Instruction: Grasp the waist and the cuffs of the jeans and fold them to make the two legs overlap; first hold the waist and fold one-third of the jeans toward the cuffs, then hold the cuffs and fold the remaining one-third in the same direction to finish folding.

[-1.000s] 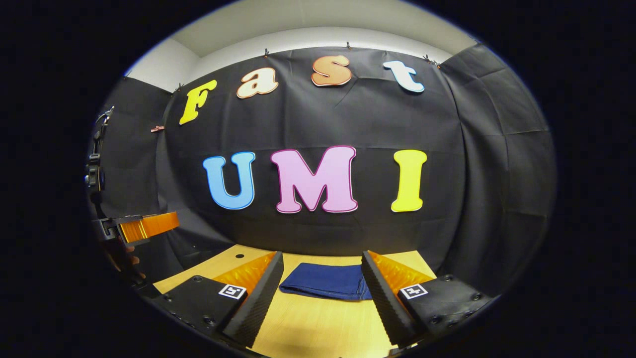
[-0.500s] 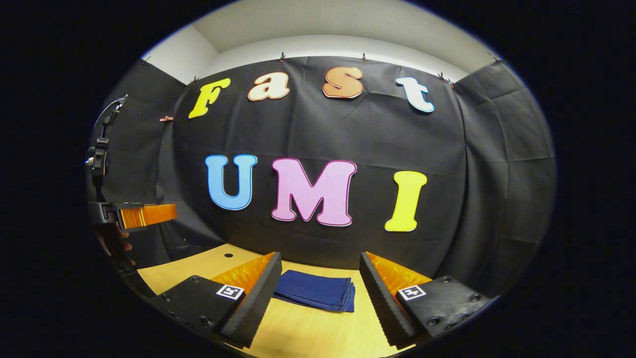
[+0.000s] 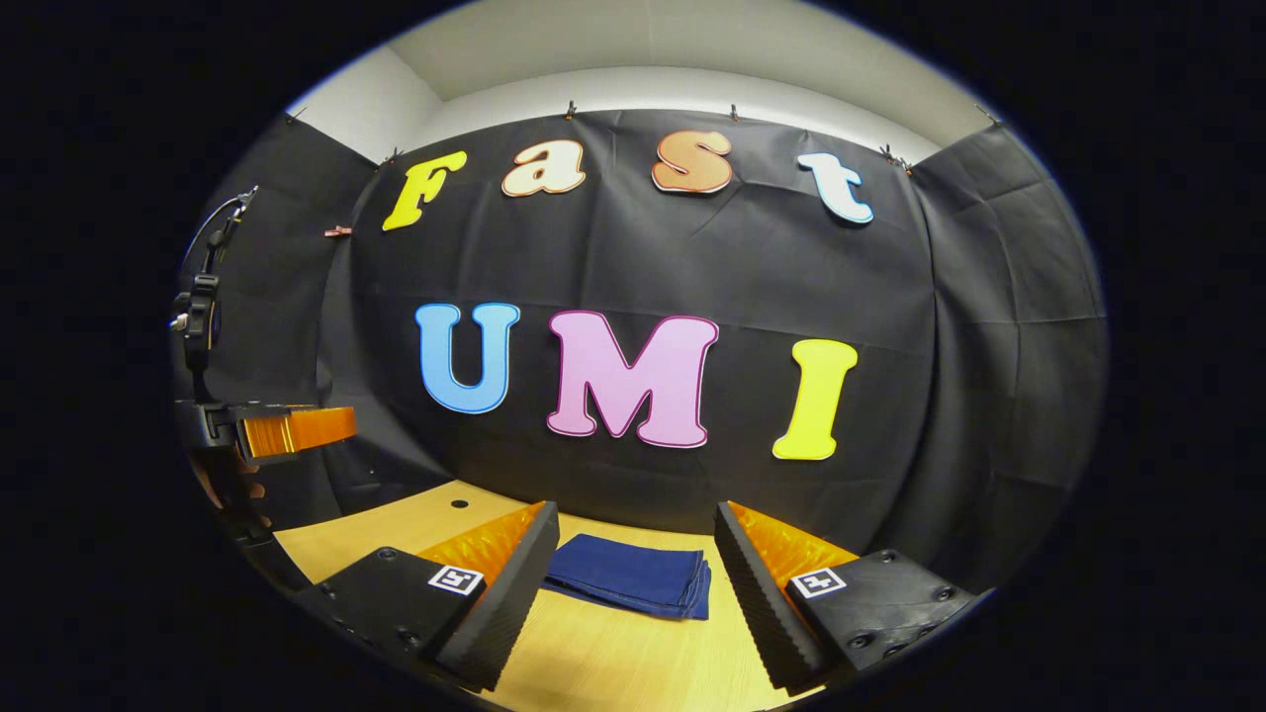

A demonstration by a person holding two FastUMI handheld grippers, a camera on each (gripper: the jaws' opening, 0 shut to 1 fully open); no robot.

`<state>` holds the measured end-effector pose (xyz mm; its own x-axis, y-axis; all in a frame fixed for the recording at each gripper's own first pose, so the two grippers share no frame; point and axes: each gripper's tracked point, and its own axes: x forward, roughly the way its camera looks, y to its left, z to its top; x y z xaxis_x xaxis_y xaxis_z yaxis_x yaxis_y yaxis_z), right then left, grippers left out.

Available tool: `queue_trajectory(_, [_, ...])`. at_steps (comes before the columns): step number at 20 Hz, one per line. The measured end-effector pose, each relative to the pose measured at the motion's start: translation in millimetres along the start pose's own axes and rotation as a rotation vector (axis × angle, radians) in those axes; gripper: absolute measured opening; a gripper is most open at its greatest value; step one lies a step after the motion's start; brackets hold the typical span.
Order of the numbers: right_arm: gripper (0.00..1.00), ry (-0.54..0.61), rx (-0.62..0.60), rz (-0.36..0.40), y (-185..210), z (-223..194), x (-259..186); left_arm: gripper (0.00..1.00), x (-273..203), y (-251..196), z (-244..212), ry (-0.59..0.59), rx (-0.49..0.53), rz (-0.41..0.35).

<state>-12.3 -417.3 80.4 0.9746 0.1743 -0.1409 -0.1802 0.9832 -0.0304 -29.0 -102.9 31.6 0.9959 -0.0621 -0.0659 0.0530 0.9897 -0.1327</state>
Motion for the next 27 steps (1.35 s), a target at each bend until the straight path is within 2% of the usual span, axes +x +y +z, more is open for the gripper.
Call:
queue_trajectory(6, [0.96, 0.021, 0.008, 0.002, 13.7, -3.1, -1.3, 0.96, -0.3, 2.9, 2.2, -0.014, 0.028, -0.029])
queue_trajectory(15, [0.96, 0.040, 0.037, -0.040, 38.3, -1.7, -10.6, 0.96, -3.3, 17.8, -3.7, -0.010, 0.047, -0.096])
queue_trajectory(17, [0.93, 0.038, 0.043, -0.057, 43.1, -1.2, -13.2, 0.96, -6.5, 24.3, -7.1, -0.009, 0.051, -0.111])
queue_trajectory(18, [0.96, 0.040, 0.049, -0.061, 46.1, -3.2, -14.4, 0.96, -7.4, 28.7, -10.2, -0.008, 0.059, -0.112])
queue_trajectory(23, [0.96, 0.063, 0.039, -0.073, 52.5, -17.8, -16.0, 0.96, -13.1, 46.8, -23.4, 0.010, 0.070, -0.108])
queue_trajectory(24, [0.96, 0.064, 0.039, -0.078, 52.2, -20.0, -16.3, 0.92, -12.6, 49.7, -26.2, 0.013, 0.073, -0.103])
queue_trajectory(25, [0.96, 0.066, 0.043, -0.080, 53.3, -22.5, -15.4, 0.96, -11.9, 52.3, -28.8, 0.019, 0.077, -0.100])
queue_trajectory(27, [0.96, 0.074, 0.058, -0.080, 54.6, -25.7, -15.7, 0.96, -4.6, 54.5, -30.2, 0.033, 0.079, -0.097])
